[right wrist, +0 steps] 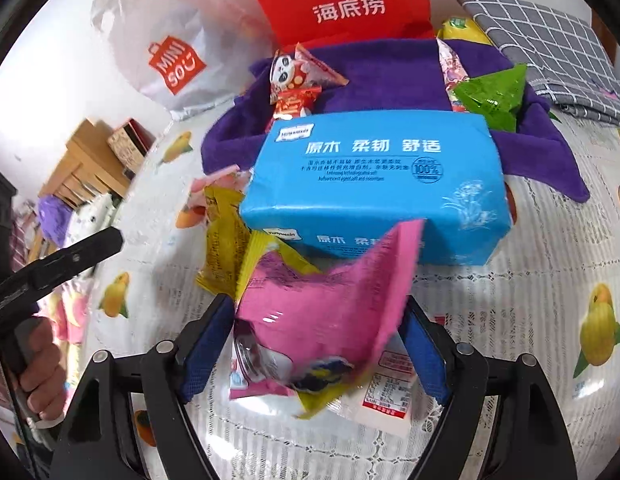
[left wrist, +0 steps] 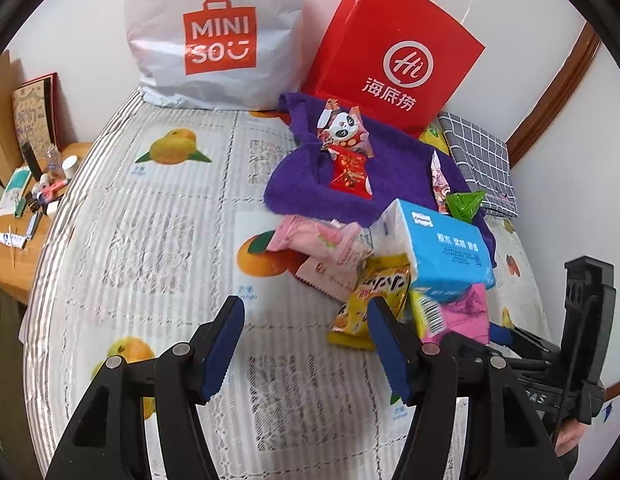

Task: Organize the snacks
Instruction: 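Grasp pink snack bag with right tool while left tool moves to yellow chip bag, then close left tool on the yellow chip bag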

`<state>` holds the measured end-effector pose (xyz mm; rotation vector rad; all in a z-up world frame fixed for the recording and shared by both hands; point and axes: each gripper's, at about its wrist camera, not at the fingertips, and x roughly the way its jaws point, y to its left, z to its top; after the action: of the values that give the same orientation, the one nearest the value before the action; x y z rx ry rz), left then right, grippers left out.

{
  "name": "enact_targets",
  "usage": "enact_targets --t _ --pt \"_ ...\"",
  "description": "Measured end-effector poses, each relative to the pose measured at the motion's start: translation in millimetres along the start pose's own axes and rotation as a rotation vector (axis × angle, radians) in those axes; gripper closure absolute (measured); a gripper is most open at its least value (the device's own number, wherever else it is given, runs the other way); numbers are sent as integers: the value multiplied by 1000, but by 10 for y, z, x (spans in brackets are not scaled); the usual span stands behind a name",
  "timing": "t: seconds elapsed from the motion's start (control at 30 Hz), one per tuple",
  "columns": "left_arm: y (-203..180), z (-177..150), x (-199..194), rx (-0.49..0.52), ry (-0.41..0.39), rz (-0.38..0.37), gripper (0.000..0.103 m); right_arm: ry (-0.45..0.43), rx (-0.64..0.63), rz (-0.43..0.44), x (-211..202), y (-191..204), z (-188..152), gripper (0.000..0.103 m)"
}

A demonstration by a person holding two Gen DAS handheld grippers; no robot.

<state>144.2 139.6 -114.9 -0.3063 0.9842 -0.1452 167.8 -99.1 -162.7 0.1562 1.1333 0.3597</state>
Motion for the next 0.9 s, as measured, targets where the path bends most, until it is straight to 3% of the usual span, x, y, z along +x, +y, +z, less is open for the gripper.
enact_targets --t 0.03,0.07,0.4,0.7,0.9 --pt "8 -15 5 -1 3 1 41 9 -9 4 13 14 1 32" --pt "14 -31 11 0 7 2 41 14 -15 15 5 25 -5 34" --pt "-134 -48 196 23 29 -10 41 -106 -52 57 -573 -33 -71 36" --pt "-473 -81 577 83 78 -49 41 -200 24 -56 -1004 -660 -173 36" --pt "-676 -98 797 132 96 -13 42 -185 89 -96 -930 -1000 -324 36"
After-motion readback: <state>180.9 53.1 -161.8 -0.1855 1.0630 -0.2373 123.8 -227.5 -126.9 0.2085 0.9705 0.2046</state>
